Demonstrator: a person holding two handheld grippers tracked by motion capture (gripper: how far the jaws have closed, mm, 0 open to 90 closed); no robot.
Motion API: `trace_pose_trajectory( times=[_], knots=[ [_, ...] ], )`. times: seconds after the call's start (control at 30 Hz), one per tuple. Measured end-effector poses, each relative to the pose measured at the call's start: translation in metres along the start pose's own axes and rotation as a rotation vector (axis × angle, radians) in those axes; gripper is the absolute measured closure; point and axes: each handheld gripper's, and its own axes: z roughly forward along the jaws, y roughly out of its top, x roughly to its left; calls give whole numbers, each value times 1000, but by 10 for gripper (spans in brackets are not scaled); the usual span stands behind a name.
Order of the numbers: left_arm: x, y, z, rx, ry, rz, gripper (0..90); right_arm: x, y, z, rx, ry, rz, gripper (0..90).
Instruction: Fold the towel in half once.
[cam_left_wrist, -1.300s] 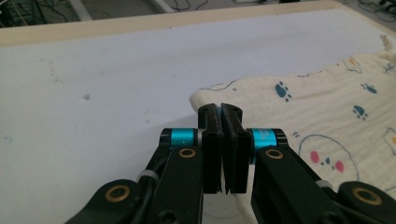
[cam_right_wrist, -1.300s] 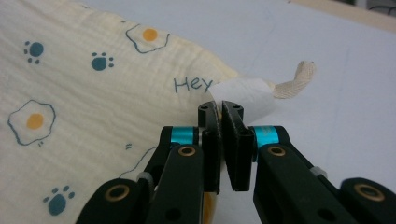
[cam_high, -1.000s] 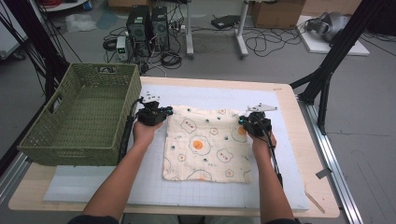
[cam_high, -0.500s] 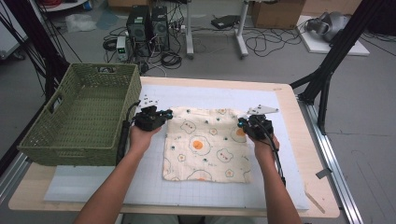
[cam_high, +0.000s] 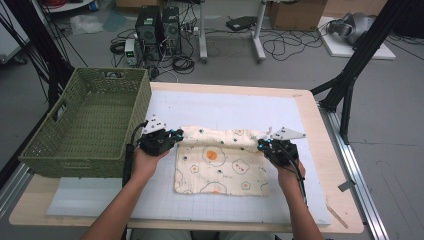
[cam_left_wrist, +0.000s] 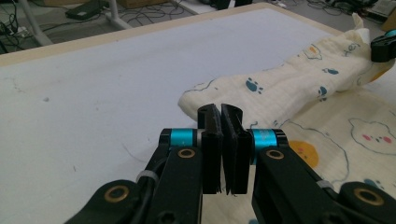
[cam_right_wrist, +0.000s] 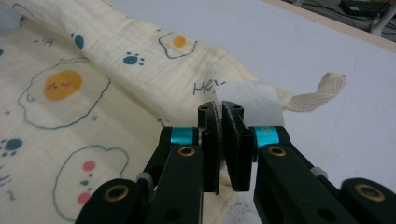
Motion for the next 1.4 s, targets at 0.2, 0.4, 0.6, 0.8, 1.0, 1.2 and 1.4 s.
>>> trace_pose_trajectory(
  times=[0.2, 0.4, 0.6, 0.8, 1.0, 1.2, 1.4],
  knots=[
    [-7, -9, -8, 2, -26, 5, 861, 7, -13, -8, 2, 11, 9, 858],
    [-15, -22, -16, 14, -41, 24, 857, 14, -22, -17, -2, 28, -4, 858],
    [-17, -38, -21, 44, -57, 27, 855, 19, -32, -22, 10, 39, -18, 858],
    [-20, -51, -28, 78, -80, 34, 854, 27, -43, -28, 18, 67, -31, 857],
    [-20, -57, -31, 95, -105, 12, 723, 30, -50, -35, 22, 74, -51, 851],
    [-12, -50, -34, 31, -97, -36, 485, 29, -54, -38, 18, 77, -39, 840],
    [-16, -44, -20, 35, -144, -53, 445, 26, -53, -41, -3, 74, -18, 766]
  ],
)
